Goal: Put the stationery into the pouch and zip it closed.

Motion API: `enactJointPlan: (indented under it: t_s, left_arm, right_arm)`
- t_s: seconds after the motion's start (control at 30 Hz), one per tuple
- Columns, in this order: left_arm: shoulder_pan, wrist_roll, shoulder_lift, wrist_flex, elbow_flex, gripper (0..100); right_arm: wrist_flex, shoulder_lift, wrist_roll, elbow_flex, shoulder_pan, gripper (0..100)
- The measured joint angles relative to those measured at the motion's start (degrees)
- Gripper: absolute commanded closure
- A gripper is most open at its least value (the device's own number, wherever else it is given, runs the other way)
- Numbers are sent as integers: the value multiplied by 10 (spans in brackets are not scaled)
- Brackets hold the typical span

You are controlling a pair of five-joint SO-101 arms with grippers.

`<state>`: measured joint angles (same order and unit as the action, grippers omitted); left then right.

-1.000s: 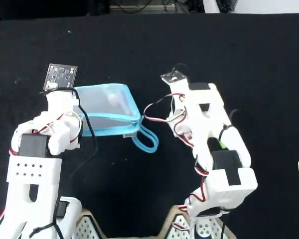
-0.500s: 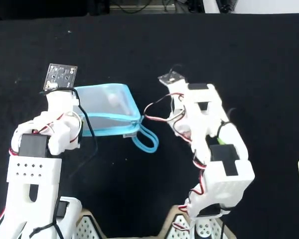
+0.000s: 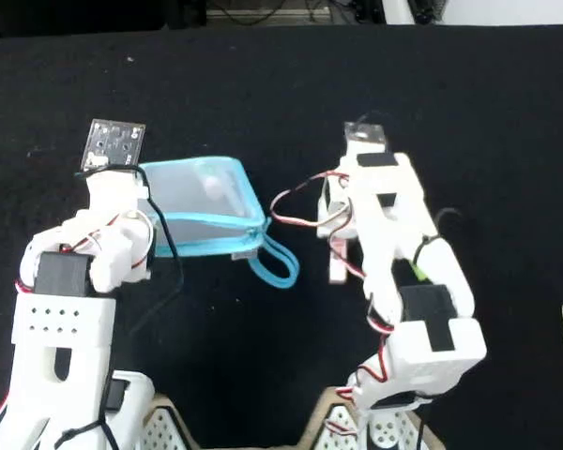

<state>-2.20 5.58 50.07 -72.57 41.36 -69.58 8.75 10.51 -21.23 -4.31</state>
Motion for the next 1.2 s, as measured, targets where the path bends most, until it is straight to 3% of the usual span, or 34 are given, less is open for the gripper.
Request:
enactJointPlan:
  t_s: [0.2, 0.67, 1.2]
  left_arm:
    - [0, 0, 0, 0, 0, 970]
    - [0, 0, 0, 0, 0, 970]
    - [0, 0, 0, 0, 0, 970]
  right_arm:
    - [-8, 18, 11, 0, 0, 807]
    - [-81, 39, -78, 42, 0, 832]
    - [48, -57, -92, -69, 0, 832]
